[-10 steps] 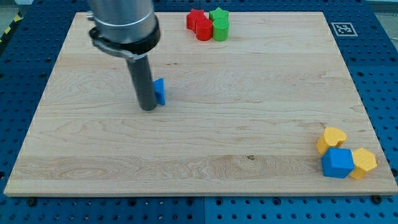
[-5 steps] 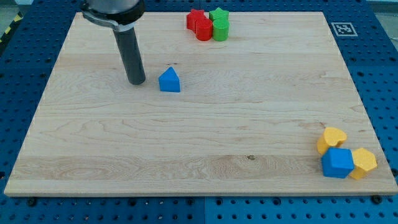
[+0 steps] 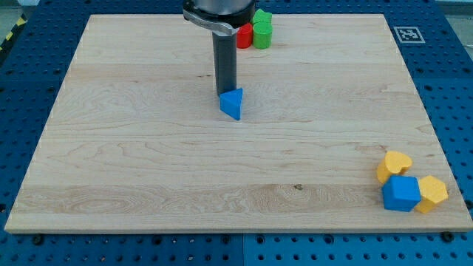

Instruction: Move the blue triangle to the center of the board

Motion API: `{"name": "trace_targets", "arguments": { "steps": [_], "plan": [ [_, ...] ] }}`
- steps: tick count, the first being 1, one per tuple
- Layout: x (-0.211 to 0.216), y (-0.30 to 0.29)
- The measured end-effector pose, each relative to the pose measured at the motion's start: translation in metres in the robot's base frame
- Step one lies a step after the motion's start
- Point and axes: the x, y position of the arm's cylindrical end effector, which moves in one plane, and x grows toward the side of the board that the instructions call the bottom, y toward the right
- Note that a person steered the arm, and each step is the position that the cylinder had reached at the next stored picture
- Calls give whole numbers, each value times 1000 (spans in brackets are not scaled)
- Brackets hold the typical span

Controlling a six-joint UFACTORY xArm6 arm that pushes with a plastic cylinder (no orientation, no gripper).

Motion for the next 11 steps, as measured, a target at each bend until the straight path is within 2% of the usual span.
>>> {"name": "trace_targets", "arguments": {
  "steps": [1,2,3,7,8,9,10,11],
  "plan": [
    [5,-21],
    [35,-39],
    [55,-19],
    [36,52],
    [67,52],
    [92,14],
    [88,-61],
    [55,-117]
  ]
}}
